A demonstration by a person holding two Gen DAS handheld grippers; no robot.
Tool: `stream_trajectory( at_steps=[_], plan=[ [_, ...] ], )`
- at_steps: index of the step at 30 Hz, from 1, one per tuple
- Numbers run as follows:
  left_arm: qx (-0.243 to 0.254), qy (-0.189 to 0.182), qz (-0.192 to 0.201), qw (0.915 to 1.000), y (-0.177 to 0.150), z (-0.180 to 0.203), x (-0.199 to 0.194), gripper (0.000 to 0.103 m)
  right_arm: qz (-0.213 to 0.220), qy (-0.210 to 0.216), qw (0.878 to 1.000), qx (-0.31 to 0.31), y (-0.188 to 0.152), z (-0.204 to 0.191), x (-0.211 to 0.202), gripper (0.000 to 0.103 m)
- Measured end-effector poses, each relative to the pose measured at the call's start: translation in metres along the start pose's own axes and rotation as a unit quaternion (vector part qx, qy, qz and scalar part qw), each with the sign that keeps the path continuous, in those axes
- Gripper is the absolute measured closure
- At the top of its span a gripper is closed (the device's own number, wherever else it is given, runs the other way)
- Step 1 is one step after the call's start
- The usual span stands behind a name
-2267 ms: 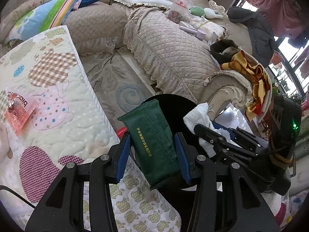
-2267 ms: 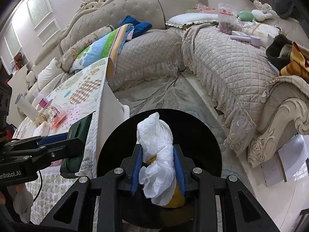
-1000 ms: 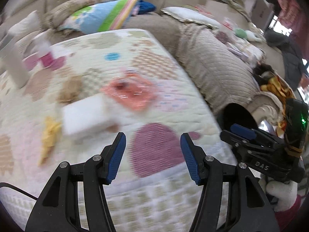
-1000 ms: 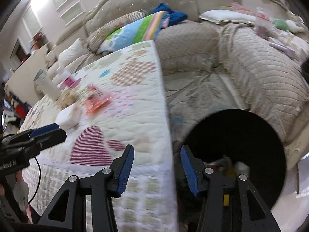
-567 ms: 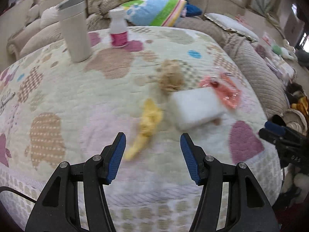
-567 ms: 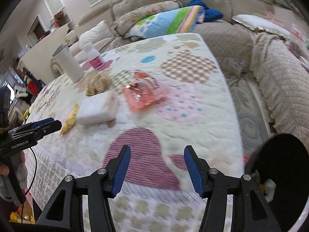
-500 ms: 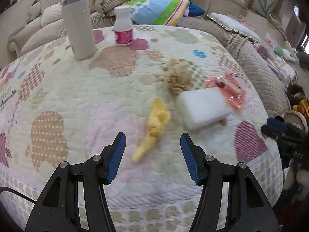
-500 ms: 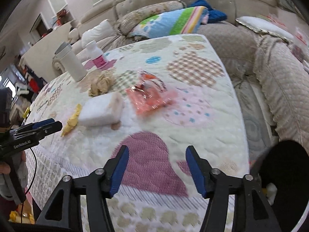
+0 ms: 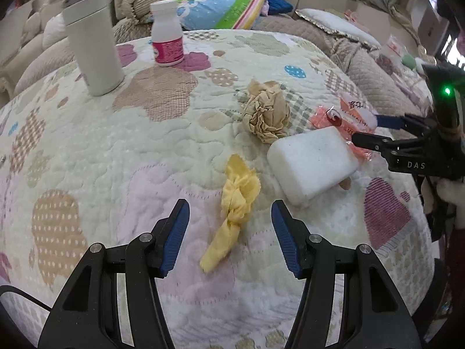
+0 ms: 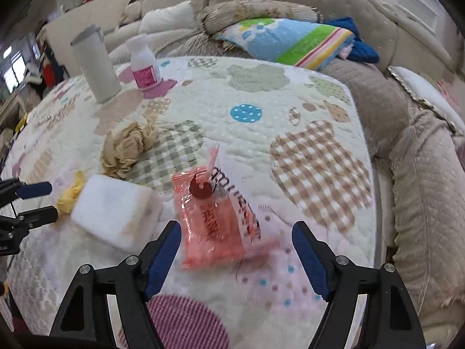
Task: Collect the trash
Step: 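Grasp the yellow cloth with the left gripper while right grasps pink-and-white snack bag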
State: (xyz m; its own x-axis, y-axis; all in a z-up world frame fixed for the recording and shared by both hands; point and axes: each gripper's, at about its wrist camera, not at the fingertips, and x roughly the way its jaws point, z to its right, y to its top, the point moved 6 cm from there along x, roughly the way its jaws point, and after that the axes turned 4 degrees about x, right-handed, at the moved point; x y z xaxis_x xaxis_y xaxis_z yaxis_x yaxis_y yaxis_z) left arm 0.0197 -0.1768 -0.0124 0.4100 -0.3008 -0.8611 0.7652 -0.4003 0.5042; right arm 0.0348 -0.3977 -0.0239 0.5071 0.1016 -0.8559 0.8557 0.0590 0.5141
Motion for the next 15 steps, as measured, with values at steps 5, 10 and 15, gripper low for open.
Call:
stream_trajectory(
  at_steps=[5,10,15],
  plan=[
    [0.006,0.006,-0.014,0.9999,0.001,0.001,0.015,0.047,-0.011,0.007,1.000,-0.004,0.002,0.000,0.015,0.027],
    [0.013,0.006,-0.012,0.9998,-0.003,0.004,0.018,0.083,-0.001,0.021,1.000,0.006,0.001,-0.006,0.018,0.026],
    [-0.007,-0.016,-0.011,0.9998,-0.004,0.001,0.008,0.089,0.012,0.023,0.999,0.021,-0.003,-0.007,0.009,0.077]
  ],
)
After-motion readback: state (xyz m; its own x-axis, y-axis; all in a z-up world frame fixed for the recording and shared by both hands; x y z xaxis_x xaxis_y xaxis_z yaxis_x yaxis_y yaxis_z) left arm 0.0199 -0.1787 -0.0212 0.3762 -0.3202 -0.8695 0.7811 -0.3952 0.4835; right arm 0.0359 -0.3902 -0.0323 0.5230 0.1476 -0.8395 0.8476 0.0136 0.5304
